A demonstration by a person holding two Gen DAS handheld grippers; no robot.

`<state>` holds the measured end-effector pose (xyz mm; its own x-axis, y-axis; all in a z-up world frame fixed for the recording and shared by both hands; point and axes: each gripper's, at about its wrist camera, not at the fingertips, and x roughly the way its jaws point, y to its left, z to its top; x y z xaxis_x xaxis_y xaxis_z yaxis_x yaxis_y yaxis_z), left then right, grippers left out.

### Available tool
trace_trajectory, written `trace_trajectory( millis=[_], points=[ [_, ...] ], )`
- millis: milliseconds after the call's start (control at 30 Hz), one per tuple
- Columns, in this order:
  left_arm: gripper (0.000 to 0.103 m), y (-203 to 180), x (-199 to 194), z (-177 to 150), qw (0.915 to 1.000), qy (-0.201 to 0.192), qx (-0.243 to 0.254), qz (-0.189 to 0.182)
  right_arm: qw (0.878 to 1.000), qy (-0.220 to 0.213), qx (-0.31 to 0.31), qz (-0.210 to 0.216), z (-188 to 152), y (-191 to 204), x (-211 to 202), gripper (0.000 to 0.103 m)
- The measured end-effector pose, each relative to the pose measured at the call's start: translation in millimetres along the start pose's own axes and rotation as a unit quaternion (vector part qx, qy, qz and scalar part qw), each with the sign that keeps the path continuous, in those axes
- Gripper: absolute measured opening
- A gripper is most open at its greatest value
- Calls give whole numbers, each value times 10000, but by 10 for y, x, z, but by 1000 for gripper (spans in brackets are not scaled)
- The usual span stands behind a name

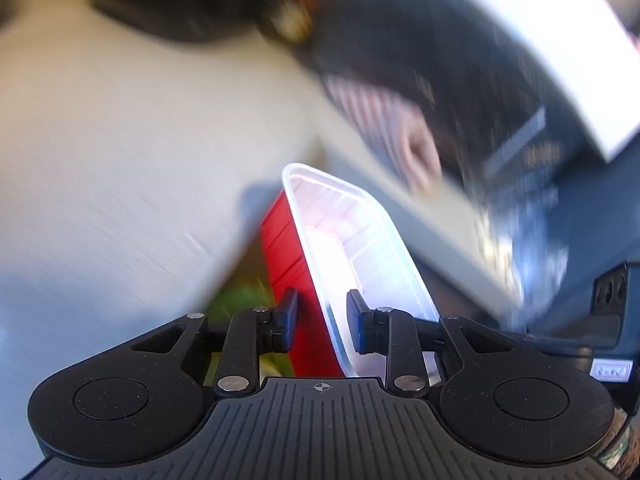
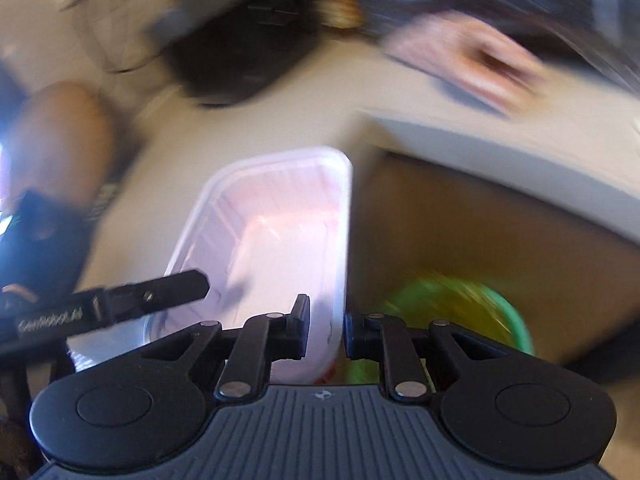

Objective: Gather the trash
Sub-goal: 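Carry the red tray over the bin and open the left tool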

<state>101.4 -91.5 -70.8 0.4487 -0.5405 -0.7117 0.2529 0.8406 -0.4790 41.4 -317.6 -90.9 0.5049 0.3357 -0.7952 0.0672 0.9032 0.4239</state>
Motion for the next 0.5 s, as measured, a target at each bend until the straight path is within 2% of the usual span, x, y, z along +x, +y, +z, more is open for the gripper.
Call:
trace_trajectory(
  millis=[100,167,267,367,500],
  points=[
    [29,-99,462,-203,9975,708,35,52,9973,430,556,-189,-229,-449,159,17],
    [29,-66,748,-353,9929,1174,-116,138,9940,750,715,-340,-363,-629,321,17],
    [29,29,1060,-560,9858,1637,-250,293,9879,1217,840,-472,-524,-805,580,17],
    [29,109,1299,-661,9811,1837,-353,491,9832,1503,914,-482,-572,-936,814,17],
    [29,229,1539,-663,9832,1651,-505,592,9861,1383,774,-491,-552,-1012,1053,20]
  ],
)
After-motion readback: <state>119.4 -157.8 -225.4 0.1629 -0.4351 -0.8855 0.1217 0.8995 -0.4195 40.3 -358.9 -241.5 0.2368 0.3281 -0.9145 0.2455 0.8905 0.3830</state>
